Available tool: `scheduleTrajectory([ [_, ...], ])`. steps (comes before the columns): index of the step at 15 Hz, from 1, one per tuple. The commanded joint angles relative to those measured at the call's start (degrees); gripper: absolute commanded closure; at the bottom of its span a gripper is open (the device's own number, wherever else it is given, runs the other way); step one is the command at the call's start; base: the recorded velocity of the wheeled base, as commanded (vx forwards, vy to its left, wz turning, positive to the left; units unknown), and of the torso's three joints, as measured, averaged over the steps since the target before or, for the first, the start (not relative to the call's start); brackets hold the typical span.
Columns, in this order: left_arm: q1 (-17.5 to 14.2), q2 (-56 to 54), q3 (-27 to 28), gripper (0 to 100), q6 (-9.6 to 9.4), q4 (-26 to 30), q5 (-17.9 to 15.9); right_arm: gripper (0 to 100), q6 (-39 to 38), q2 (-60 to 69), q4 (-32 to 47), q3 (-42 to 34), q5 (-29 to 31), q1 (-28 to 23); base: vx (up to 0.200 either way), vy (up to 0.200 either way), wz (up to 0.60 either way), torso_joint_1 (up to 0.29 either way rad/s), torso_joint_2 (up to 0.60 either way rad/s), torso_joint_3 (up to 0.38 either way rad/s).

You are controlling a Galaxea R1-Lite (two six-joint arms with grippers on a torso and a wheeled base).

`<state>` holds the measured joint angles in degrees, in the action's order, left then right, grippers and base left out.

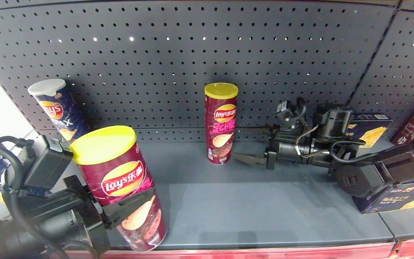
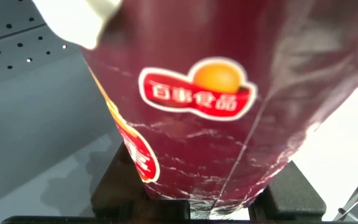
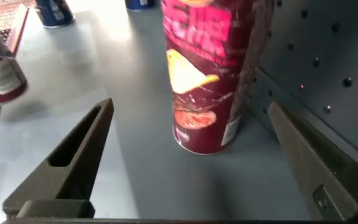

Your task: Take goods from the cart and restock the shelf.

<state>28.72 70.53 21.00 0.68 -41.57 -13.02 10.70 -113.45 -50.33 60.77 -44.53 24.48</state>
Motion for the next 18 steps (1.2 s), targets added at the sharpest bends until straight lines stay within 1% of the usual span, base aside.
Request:
scheduleTrajectory([
  [1, 0.02, -0.05, 0.0, 100, 0.02, 0.0, 0.01, 0, 0.02, -3.01, -0.11, 1.72, -0.03, 0.31, 0.0, 0.0, 0.0, 0.0, 0.0, 0.0],
  [7, -0.33, -0.05, 0.0, 100, 0.02, 0.0, 0.01, 0, 0.02, -8.63, 0.33, 8.75, -0.12, 1.36, 0.0, 0.0, 0.0, 0.0, 0.0, 0.0],
  [14, -0.51, -0.05, -0.44, 100, 0.02, 0.0, 0.01, 0, -0.07, -12.59, 0.94, 13.94, -0.12, 3.21, 0.0, 0.0, 0.0, 0.0, 0.0, 0.0],
  [18, -0.51, -0.05, -0.53, 100, 0.02, 0.0, 0.01, 0, 0.02, -13.73, 0.85, 14.64, 0.06, 4.09, 0.0, 0.0, 0.0, 0.0, 0.0, 0.0],
])
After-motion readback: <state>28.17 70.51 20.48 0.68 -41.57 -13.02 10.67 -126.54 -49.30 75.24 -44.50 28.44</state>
